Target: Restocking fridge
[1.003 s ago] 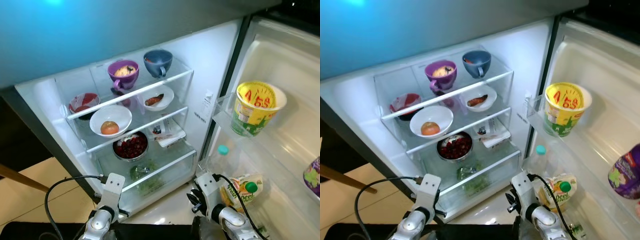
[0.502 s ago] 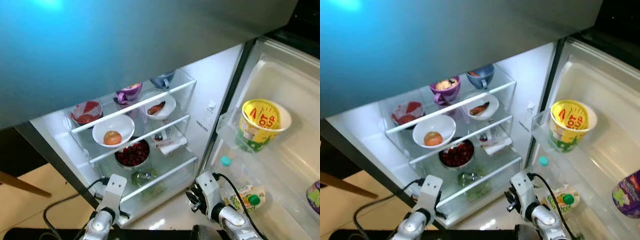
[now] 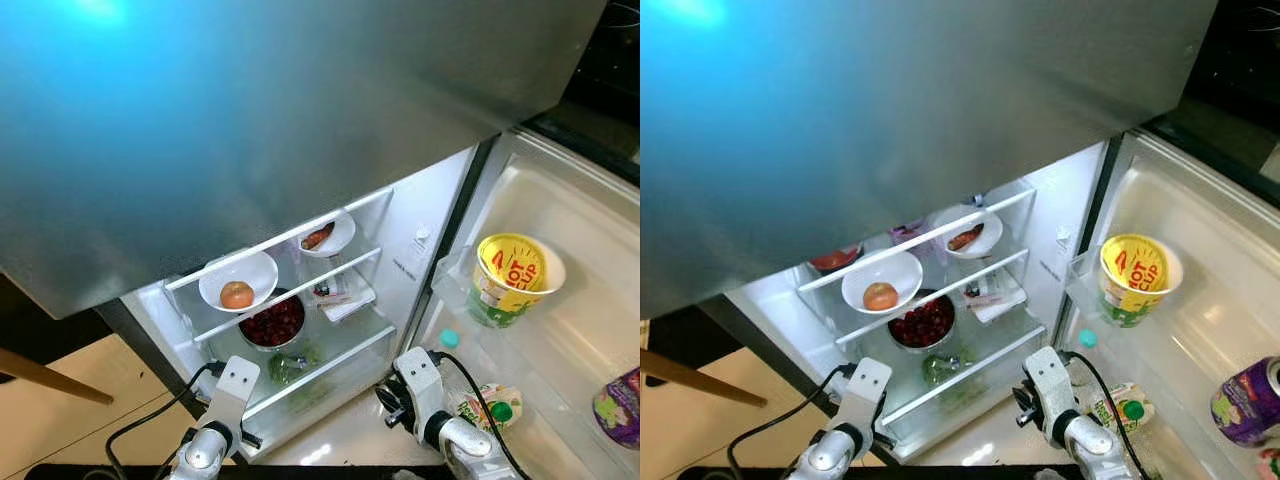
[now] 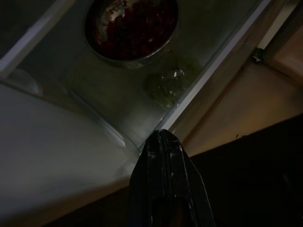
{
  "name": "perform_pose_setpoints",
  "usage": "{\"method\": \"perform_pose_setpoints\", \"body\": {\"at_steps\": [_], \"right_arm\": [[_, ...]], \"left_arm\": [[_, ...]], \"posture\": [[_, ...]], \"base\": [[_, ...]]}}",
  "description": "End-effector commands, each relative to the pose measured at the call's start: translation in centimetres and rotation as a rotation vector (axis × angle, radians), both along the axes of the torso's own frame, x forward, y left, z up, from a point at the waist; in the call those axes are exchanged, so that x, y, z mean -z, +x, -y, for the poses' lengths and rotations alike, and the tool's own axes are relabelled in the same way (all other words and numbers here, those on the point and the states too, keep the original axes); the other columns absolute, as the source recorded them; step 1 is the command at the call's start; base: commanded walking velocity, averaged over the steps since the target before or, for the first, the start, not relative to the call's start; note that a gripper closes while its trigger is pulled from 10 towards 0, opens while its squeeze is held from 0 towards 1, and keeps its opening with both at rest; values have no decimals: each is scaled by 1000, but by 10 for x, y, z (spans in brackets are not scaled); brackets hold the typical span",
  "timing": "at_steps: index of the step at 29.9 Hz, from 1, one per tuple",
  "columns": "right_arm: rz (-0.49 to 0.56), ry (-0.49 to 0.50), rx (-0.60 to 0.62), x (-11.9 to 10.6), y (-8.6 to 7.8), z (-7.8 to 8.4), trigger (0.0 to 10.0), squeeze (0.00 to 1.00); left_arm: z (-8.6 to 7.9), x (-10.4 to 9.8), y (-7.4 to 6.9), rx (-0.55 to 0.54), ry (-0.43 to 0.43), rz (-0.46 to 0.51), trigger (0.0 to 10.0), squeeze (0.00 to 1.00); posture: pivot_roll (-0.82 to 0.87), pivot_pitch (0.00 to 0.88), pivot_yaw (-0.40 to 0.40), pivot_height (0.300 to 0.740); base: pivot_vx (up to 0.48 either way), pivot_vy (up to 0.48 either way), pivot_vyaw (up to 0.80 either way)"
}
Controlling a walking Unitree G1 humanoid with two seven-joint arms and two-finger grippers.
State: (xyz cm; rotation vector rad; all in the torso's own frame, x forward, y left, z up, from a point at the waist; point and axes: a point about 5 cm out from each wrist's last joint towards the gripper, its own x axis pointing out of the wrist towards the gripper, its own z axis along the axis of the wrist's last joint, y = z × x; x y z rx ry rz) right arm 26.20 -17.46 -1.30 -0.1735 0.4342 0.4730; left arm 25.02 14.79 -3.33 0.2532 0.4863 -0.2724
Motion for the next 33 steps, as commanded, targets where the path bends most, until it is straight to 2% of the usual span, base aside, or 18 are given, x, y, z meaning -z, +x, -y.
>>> {"method": "perform_pose_setpoints", "body": {"at_steps": [1,10,15,22,24,29,31,33], "right_arm": [[-31,-5,-4,6,-5,-2,10000,0],[-16,13,-30,5,-6,-3,10000,0],[-24,12,-28,7,-9,-2,10000,0],[-35,9,-25,9,-12,-2,10000,0],[-45,7,-25,11,-14,-2,10000,0],[-59,0,-20,14,-16,-1,10000,0],[-108,-33,6,22,-24,4,10000,0],[-122,-42,15,24,-26,6,10000,0]], "left_arm": [[-14,3,-5,-33,34,-16,10000,0],[-15,7,-9,-33,55,-37,10000,0],[-20,15,-19,-39,78,-82,10000,0],[-24,20,-27,-46,89,-115,10000,0],[-27,25,-33,-54,94,-145,10000,0],[-28,29,-39,-55,99,-172,10000,0],[-32,37,-53,-68,110,-236,10000,0],[-34,40,-57,-73,113,-254,10000,0]], "posture": [[-51,98,56,666],[-51,92,56,681],[-53,93,56,711],[-52,94,55,740],[-52,91,55,740],[-53,90,54,740],[-54,84,52,740],[-54,83,52,740]], "base": [[0,0,0],[0,0,0],[0,0,0],[0,0,0],[0,0,0],[0,0,0],[0,0,0],[0,0,0]]}}
